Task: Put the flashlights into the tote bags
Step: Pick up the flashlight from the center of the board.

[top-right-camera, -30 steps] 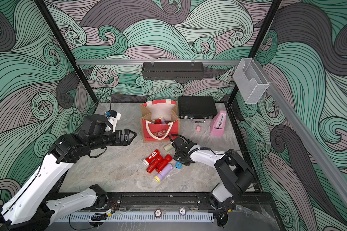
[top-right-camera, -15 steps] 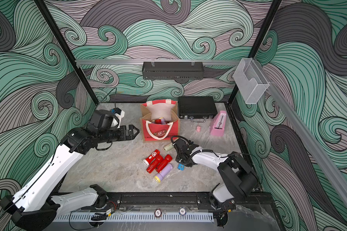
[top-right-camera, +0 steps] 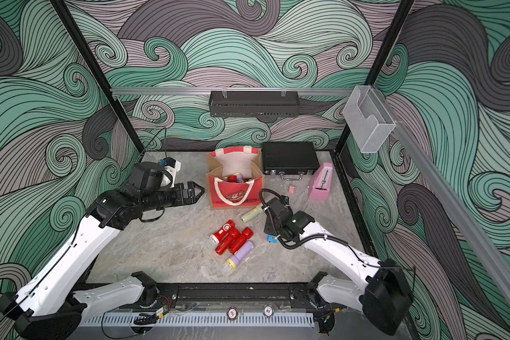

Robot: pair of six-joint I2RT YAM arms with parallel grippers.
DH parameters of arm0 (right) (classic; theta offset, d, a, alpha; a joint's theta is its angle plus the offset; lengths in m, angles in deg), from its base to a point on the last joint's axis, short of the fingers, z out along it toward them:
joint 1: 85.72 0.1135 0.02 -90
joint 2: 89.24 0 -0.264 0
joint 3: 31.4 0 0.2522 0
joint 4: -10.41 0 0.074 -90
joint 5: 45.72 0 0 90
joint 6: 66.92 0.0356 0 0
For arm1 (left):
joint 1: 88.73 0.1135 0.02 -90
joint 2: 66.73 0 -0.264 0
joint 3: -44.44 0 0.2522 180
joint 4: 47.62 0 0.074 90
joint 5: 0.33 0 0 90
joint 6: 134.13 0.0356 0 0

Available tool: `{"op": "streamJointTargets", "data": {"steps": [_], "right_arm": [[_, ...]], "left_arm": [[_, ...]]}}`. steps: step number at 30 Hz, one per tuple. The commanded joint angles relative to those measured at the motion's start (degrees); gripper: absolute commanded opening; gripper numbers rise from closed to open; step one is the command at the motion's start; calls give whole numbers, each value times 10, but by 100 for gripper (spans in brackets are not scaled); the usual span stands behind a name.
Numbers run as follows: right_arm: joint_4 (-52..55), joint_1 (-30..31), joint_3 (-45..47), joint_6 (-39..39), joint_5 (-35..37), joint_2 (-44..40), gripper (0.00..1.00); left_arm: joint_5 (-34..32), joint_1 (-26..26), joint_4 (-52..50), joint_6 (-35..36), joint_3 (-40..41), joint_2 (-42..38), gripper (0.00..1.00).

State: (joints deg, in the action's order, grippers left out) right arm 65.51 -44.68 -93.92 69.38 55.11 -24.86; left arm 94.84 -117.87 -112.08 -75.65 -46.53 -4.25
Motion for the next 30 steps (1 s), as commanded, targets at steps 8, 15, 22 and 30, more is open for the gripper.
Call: {"op": "streamJointTargets", "data": {"steps": [8, 15, 22, 30], "right_arm": [[69, 4, -181, -138, 37, -37, 0], [62, 4, -337, -199, 5, 60, 0], [60, -3, -475, -224, -11, 185, 0], [82, -13, -623, -234, -16, 328, 0]], "left_arm": [[-17, 24, -21, 23, 3, 4, 99], [-24, 29, -21, 19, 2, 7, 99], [-29, 30, -8, -12, 37, -19, 99], [-31, 30, -24, -28, 84, -62, 99]]}}
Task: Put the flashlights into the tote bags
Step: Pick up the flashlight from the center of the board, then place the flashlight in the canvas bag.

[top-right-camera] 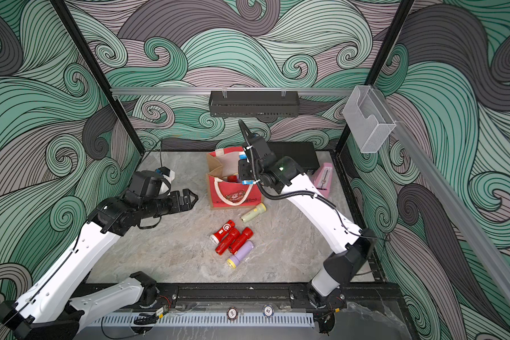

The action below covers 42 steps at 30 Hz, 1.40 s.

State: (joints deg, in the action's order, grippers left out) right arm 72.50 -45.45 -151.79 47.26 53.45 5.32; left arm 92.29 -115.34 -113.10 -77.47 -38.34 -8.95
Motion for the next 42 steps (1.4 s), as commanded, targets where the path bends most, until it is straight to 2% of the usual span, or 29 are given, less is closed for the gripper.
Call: {"op": "streamJointTargets", "data": {"steps": [1, 7, 12, 17, 25, 42], "right_arm": [[15, -6, -63, -18, -2, 44, 0], [17, -9, -135, -42, -13, 135, 0], [17, -12, -166, -53, 4, 184, 0], [18, -25, -181, -42, -19, 229, 0], [18, -44, -163, -5, -62, 264, 0], [75, -44, -195, -14, -32, 351, 0]], "left_arm": [[-4, 5, -14, -9, 9, -20, 99], [9, 5, -8, -14, 40, -34, 99], [12, 5, -9, -12, 37, -33, 99], [12, 5, 1, -20, 37, -27, 99], [11, 5, 13, -28, 53, -32, 99], [-8, 5, 10, -23, 85, -52, 99]]}}
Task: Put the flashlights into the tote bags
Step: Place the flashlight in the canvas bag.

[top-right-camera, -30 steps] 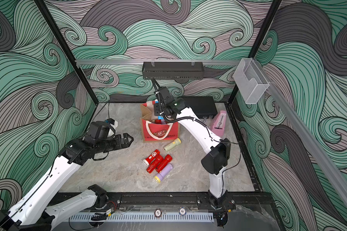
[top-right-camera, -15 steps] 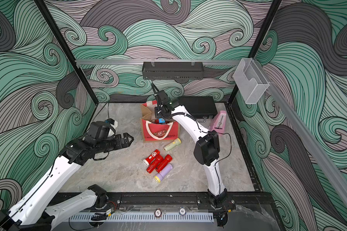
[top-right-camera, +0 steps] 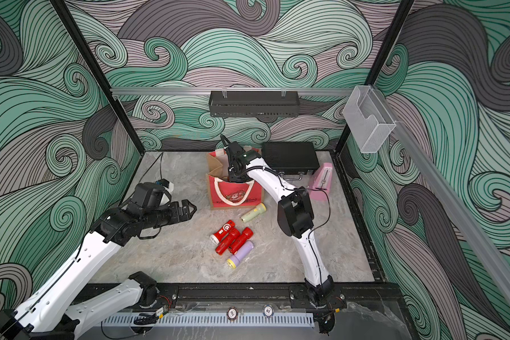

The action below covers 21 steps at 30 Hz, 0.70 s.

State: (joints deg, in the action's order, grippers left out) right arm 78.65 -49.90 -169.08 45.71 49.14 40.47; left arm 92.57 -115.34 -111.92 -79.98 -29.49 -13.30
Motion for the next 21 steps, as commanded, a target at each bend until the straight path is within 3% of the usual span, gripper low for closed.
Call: {"op": "streamJointTargets", "data": {"steps": [1, 5, 13, 19, 21], "right_arm": [[16, 0, -25, 2, 11, 5, 0], [25, 1, -39, 5, 12, 19, 4], [25, 4, -49, 4, 19, 6, 30], [26, 14, -62, -4, 32, -22, 63], [25, 14, -69, -4, 34, -34, 71]], "left_arm": [[-12, 5, -3, 6, -2, -10, 99], [-17, 5, -3, 20, 17, -15, 99], [6, 4, 19, 23, 77, -42, 99], [14, 3, 25, 37, 82, -28, 99], [20, 3, 30, 39, 84, -21, 99]]}}
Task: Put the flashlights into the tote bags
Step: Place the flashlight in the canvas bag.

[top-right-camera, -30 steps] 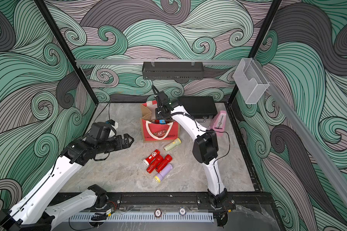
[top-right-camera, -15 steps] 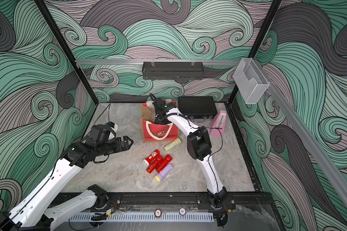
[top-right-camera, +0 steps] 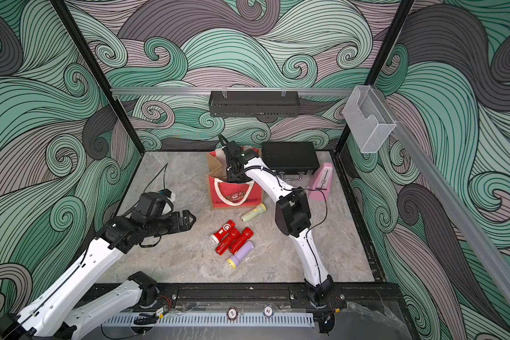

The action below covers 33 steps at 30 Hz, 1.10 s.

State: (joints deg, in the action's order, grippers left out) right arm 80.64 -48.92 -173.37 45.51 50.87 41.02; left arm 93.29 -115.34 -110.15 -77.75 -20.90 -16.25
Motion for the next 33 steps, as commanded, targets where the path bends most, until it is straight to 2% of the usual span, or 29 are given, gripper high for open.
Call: {"op": "streamJointTargets", "data": {"steps": [1, 6, 10, 14, 24, 33], "right_arm": [[5, 5, -31, -2, 18, -46, 74], [7, 5, -43, 0, 18, -91, 91], [17, 5, -17, 4, 30, -146, 98], [17, 4, 40, 14, 42, -216, 100], [20, 5, 202, 71, 51, -380, 99], [102, 33, 247, 151, 95, -460, 99]], "left_arm": [[16, 2, 16, 17, 1, 11, 99], [37, -2, 43, 21, 17, 25, 99], [57, -9, 59, 24, 23, 45, 99], [76, -30, 78, 36, 27, 77, 96], [44, -106, 97, 68, 20, 159, 91], [4, -133, 187, 76, 64, 199, 88]]}}
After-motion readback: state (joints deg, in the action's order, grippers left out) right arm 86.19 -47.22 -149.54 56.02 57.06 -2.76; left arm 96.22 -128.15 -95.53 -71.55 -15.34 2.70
